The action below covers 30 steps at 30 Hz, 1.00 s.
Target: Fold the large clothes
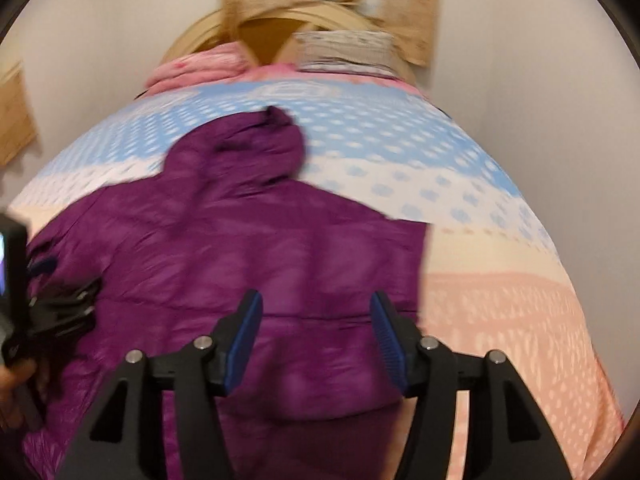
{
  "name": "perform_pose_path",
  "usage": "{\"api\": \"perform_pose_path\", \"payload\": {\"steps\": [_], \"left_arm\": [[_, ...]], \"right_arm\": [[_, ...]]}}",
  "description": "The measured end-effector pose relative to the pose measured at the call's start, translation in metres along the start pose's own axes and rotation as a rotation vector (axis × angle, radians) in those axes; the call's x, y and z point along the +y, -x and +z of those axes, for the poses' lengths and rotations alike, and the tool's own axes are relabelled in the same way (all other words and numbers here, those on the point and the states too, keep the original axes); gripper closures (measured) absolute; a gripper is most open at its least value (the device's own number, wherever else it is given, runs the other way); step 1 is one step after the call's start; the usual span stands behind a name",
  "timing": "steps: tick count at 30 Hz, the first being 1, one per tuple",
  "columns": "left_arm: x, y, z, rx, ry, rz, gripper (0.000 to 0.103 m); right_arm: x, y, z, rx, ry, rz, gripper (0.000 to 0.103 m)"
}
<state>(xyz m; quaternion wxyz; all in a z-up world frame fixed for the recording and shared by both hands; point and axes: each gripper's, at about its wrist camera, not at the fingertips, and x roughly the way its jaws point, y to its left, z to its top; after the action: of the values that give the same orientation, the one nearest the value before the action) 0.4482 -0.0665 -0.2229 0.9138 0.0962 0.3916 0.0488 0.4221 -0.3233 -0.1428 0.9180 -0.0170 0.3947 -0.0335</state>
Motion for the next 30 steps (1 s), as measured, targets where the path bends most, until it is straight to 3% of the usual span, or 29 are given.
{"api": "perform_pose_path", "payload": {"steps": [3,6,30], "left_arm": [[0.004,-0.001,0.000,0.007,0.022,-0.018,0.006],[0.006,-0.002,-0.001,0.012,0.032,-0.029,0.005],[0.004,-0.005,0.000,0.022,0.018,-0.015,0.003]], "right_arm": [[0.020,-0.028,-0.017,0.063,-0.001,0.047,0.045],[0.031,-0.048,-0.035,0.084,0.006,0.030,0.045],[0.032,-0.053,-0.040,0.070,0.023,0.002,0.042]]}}
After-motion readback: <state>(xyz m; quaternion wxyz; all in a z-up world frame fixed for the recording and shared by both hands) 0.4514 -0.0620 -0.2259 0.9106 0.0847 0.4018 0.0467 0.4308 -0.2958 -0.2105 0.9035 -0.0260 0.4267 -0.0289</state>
